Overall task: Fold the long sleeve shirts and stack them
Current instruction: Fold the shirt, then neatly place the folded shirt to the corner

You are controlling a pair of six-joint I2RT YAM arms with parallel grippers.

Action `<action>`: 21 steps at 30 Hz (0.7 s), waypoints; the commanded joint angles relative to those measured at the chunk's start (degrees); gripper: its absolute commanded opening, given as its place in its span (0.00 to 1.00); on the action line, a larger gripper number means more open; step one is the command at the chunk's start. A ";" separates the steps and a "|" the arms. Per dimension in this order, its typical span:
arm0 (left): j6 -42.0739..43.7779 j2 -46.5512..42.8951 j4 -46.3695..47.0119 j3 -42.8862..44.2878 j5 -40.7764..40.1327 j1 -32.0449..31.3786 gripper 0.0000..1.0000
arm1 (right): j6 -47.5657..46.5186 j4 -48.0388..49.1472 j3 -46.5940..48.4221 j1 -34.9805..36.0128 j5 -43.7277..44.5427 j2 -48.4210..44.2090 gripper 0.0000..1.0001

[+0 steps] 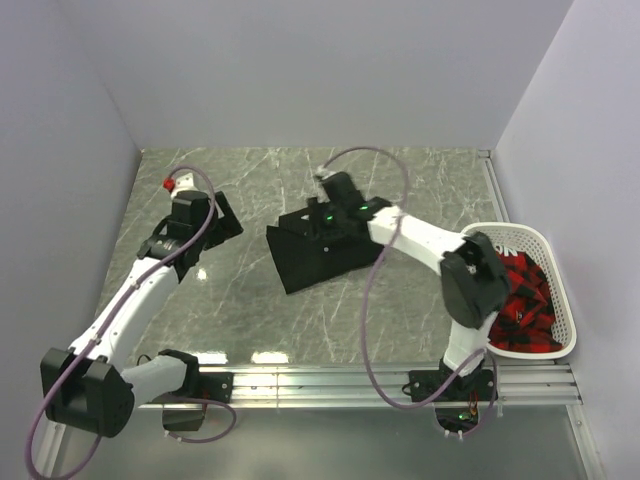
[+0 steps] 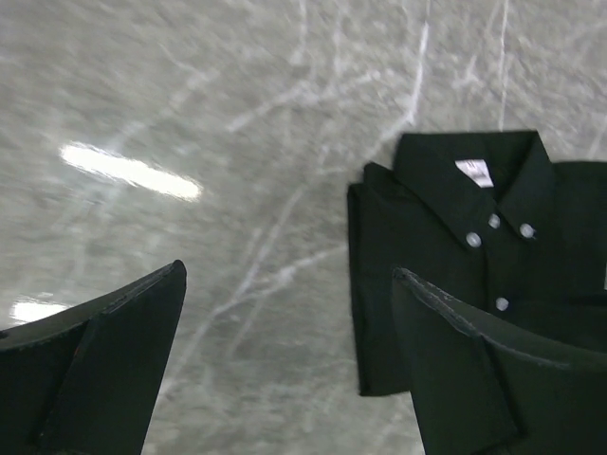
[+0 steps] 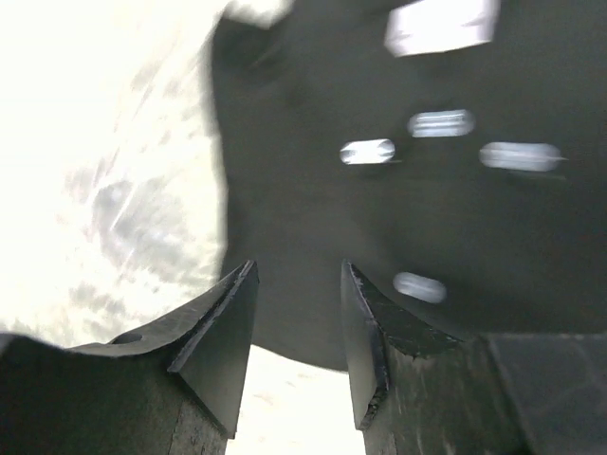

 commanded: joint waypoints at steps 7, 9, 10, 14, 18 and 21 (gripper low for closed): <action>-10.14 11.35 8.45 -0.72 10.70 -4.94 0.91 | 4.65 8.47 -16.05 -17.49 -0.92 -12.87 0.45; -12.25 13.47 9.60 -1.07 10.79 -6.43 0.91 | 5.88 9.53 -18.69 -21.18 -1.89 -13.75 0.45; -12.87 15.40 10.91 -1.16 10.88 -6.96 0.90 | 6.15 9.88 -19.66 -22.16 -1.98 -14.10 0.45; -15.86 19.54 14.00 -2.22 10.70 -8.90 0.88 | 7.73 13.21 -24.83 -26.29 -3.73 -14.72 0.45; -17.18 23.75 15.49 -2.57 10.00 -9.86 0.82 | 7.65 13.93 -25.73 -27.53 -6.90 -13.14 0.45; -17.79 25.69 16.11 -2.83 9.39 -9.95 0.77 | 7.82 14.80 -26.26 -27.44 -7.96 -11.99 0.44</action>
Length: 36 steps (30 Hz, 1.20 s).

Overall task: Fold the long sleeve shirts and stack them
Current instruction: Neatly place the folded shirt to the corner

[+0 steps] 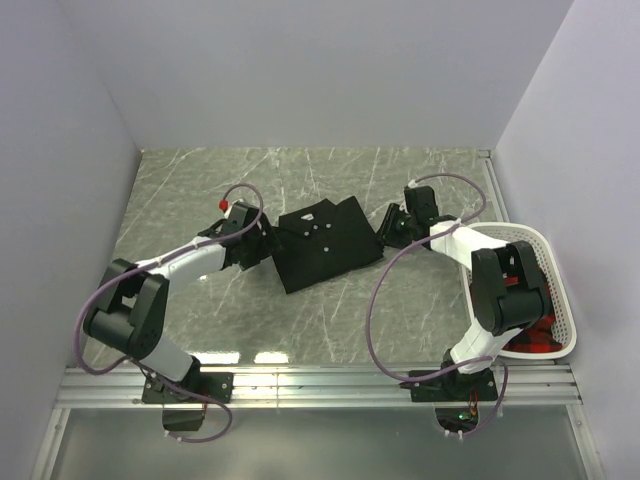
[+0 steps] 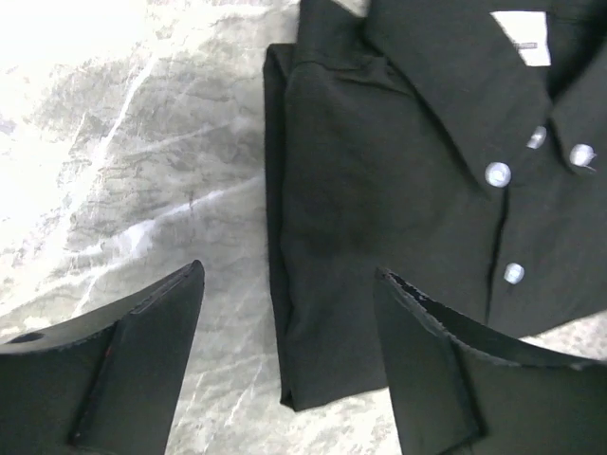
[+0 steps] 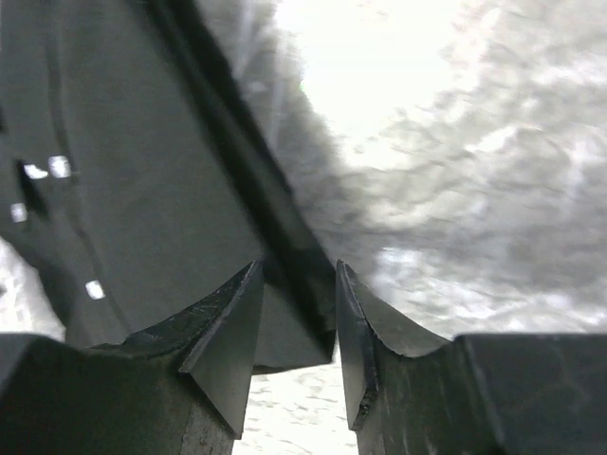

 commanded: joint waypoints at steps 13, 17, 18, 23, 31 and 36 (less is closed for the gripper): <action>-2.94 6.73 6.07 -1.57 -0.82 -0.27 0.49 | -0.27 4.80 -1.35 0.30 -4.93 2.93 0.40; -2.94 8.31 6.16 -1.22 -0.91 -0.36 0.36 | -0.71 4.10 -1.26 0.83 -4.84 4.07 0.40; -2.85 8.49 5.98 -1.05 -1.00 -0.36 0.33 | -0.54 4.09 -1.35 0.91 -5.11 4.68 0.40; -1.62 10.16 2.92 1.06 -4.24 0.60 0.26 | 1.39 5.93 -2.40 2.40 -8.44 6.18 0.34; -0.48 11.83 0.45 3.79 -7.06 7.01 0.21 | 9.56 16.10 -4.07 9.34 -14.33 8.56 0.30; 1.54 15.08 -1.05 9.84 -9.87 13.25 0.21 | 17.21 21.93 -2.14 13.82 -13.37 10.75 0.30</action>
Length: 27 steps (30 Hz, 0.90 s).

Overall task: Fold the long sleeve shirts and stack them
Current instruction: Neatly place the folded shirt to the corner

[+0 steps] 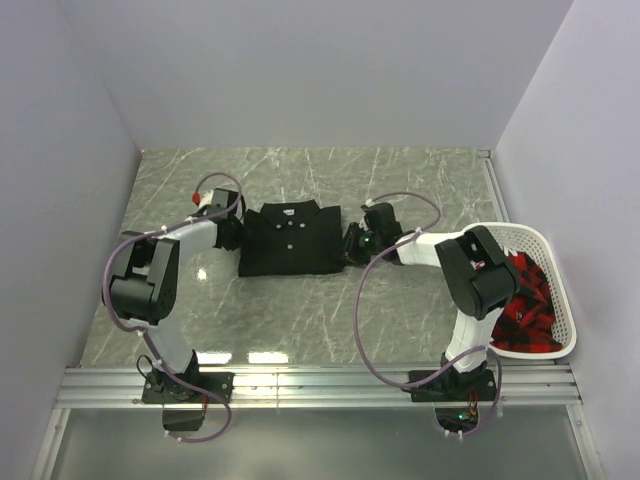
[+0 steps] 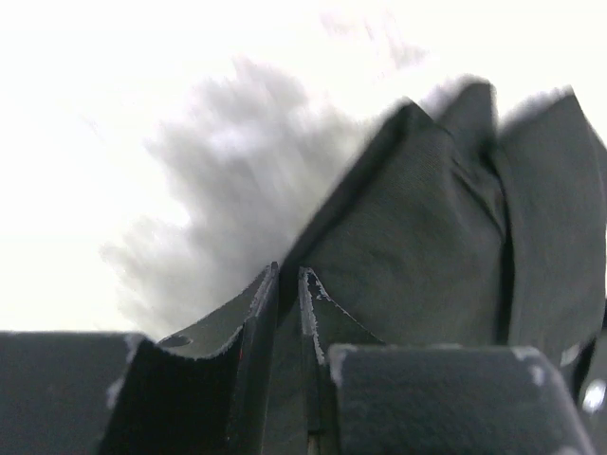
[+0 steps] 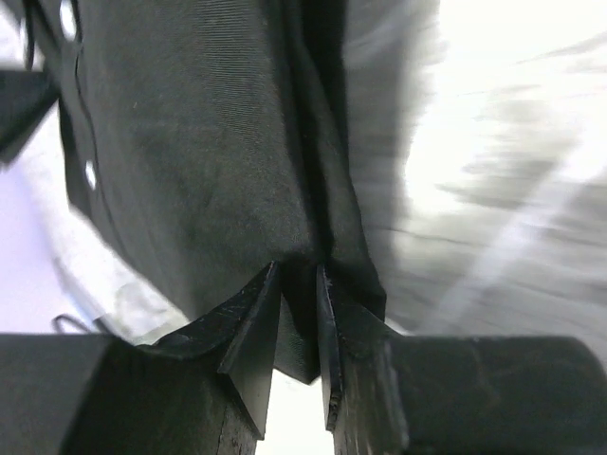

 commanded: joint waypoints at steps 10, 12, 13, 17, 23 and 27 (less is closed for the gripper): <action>4.73 1.30 -3.61 12.42 -1.87 8.64 0.44 | 5.45 2.25 9.31 3.22 2.62 -1.07 0.41; 2.72 -4.05 -3.52 9.54 -1.34 8.64 0.60 | 3.34 -0.48 8.71 2.95 5.33 -5.45 0.46; 1.66 -6.16 -3.09 8.04 -0.90 8.64 0.66 | 2.72 -1.20 8.18 2.69 6.13 -6.96 0.48; -6.41 -18.36 -0.45 -1.01 4.45 7.85 0.91 | 0.43 -4.01 5.19 1.20 7.98 -16.26 0.61; -21.07 -31.38 3.32 -15.51 4.30 -1.89 0.99 | -3.52 -8.49 0.35 -0.65 13.16 -29.00 0.66; -32.87 -36.41 9.56 -24.22 -3.06 -11.12 0.96 | -5.02 -9.73 -3.15 -1.35 14.67 -35.00 0.66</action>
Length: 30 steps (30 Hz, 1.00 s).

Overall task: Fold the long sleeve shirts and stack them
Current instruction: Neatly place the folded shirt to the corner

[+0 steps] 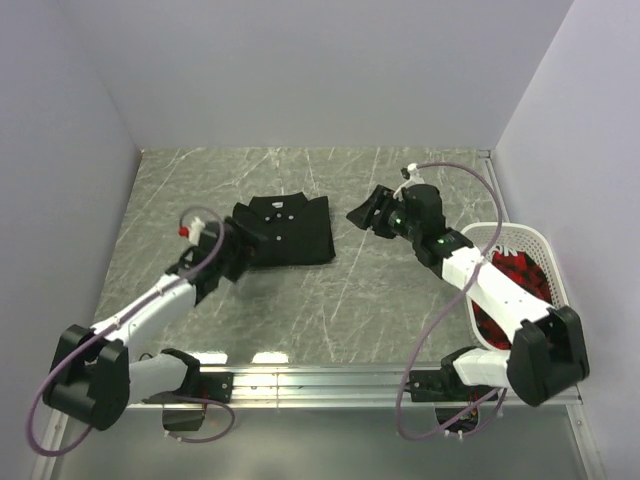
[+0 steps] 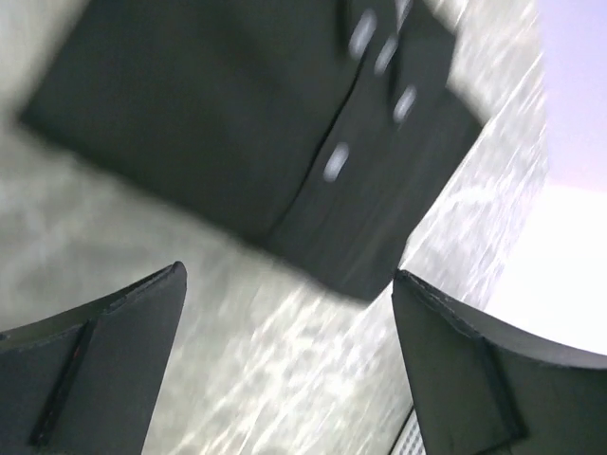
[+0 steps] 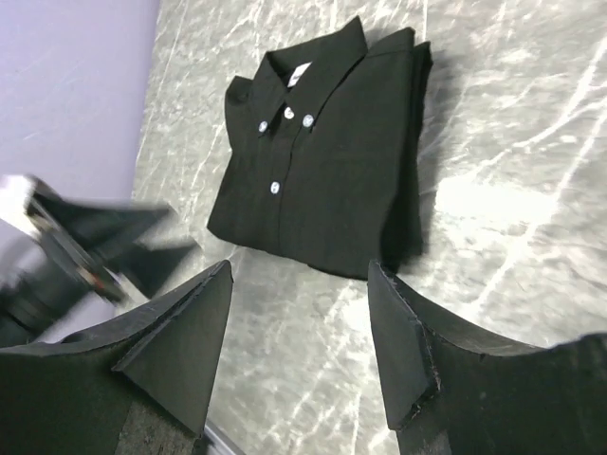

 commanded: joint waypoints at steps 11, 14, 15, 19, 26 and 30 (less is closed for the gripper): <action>-23.92 8.57 22.27 -9.71 -13.94 -15.34 0.82 | -2.81 -1.81 -10.99 -5.75 -0.13 -12.43 0.66; -24.01 13.05 23.18 -8.39 -15.16 -16.05 0.78 | -3.25 -1.99 -11.95 -7.41 -1.09 -13.31 0.66; -24.19 13.93 22.65 -7.69 -15.52 -16.22 0.76 | -3.34 -1.90 -12.22 -7.68 -1.36 -13.49 0.66; -25.33 17.18 24.93 -8.30 -16.75 -16.40 0.69 | -3.61 -1.29 -12.92 -9.00 -2.67 -13.66 0.66; -25.33 22.46 25.90 -6.90 -18.16 -16.49 0.62 | -4.04 -1.11 -13.10 -10.50 -3.82 -13.31 0.66; -25.59 24.49 25.02 -5.67 -18.95 -16.40 0.57 | -4.40 -0.94 -13.36 -11.02 -4.52 -12.87 0.65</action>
